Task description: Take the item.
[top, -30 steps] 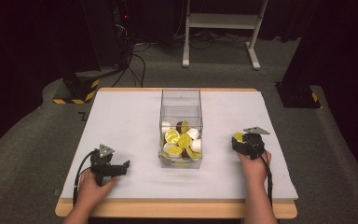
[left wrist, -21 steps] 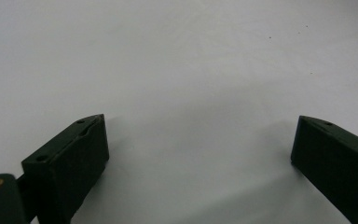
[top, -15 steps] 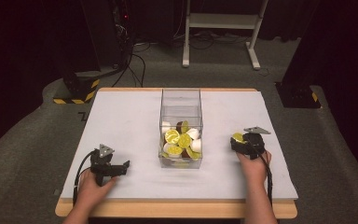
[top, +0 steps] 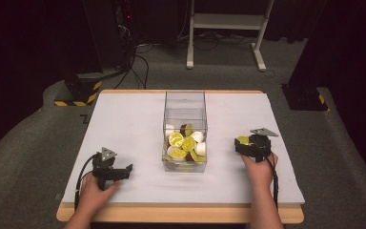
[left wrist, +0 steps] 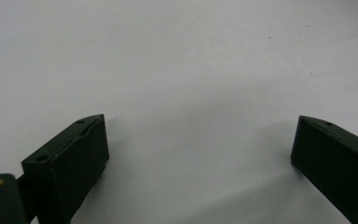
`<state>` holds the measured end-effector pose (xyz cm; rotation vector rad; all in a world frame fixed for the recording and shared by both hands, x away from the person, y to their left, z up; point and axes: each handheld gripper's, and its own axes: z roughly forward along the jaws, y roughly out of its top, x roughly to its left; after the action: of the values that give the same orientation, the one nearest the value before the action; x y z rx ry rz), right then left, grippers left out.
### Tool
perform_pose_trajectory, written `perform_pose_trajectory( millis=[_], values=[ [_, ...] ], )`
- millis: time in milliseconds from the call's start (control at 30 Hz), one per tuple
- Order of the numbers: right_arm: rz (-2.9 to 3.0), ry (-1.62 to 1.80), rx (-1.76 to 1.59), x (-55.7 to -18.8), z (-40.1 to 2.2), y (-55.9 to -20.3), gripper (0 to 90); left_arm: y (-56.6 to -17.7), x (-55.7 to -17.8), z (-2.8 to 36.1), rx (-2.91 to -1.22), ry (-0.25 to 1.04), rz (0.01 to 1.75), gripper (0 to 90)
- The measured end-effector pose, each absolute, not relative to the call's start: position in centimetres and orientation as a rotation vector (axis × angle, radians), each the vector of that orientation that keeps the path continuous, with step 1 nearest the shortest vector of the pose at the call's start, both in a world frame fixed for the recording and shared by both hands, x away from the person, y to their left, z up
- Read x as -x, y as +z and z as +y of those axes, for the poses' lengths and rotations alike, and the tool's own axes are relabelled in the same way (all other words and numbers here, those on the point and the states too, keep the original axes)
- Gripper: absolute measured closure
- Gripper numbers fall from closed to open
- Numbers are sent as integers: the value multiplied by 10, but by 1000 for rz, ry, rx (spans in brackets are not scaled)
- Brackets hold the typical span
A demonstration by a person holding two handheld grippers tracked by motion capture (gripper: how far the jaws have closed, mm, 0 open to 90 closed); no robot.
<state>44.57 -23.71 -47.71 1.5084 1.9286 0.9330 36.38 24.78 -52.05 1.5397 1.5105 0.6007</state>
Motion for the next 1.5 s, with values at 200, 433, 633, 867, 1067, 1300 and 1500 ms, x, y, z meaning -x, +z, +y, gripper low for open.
perform_pose_trajectory(
  millis=[200,433,633,867,1067,1300,1500],
  values=[
    [1902,971,-1500,-441,-236,-470,177,-521,-364,248,-1540,600,1511,43],
    [1909,993,-1453,-436,-231,-462,187,-520,-364,248,-1540,600,1512,43],
    [1916,1014,-1420,-427,-222,-453,187,-521,-364,248,-1540,600,1511,43],
    [1939,1027,-1380,-412,-210,-449,207,-520,-364,248,-1537,598,1514,43],
    [1974,1041,-1354,-400,-199,-450,214,-521,-364,247,-1527,596,1516,43],
    [2030,1024,-1310,-380,-182,-459,224,-520,-364,247,-1533,597,1515,43],
    [2112,1003,-1294,-366,-168,-475,231,-521,-364,247,-1533,597,1515,43]
  ],
)
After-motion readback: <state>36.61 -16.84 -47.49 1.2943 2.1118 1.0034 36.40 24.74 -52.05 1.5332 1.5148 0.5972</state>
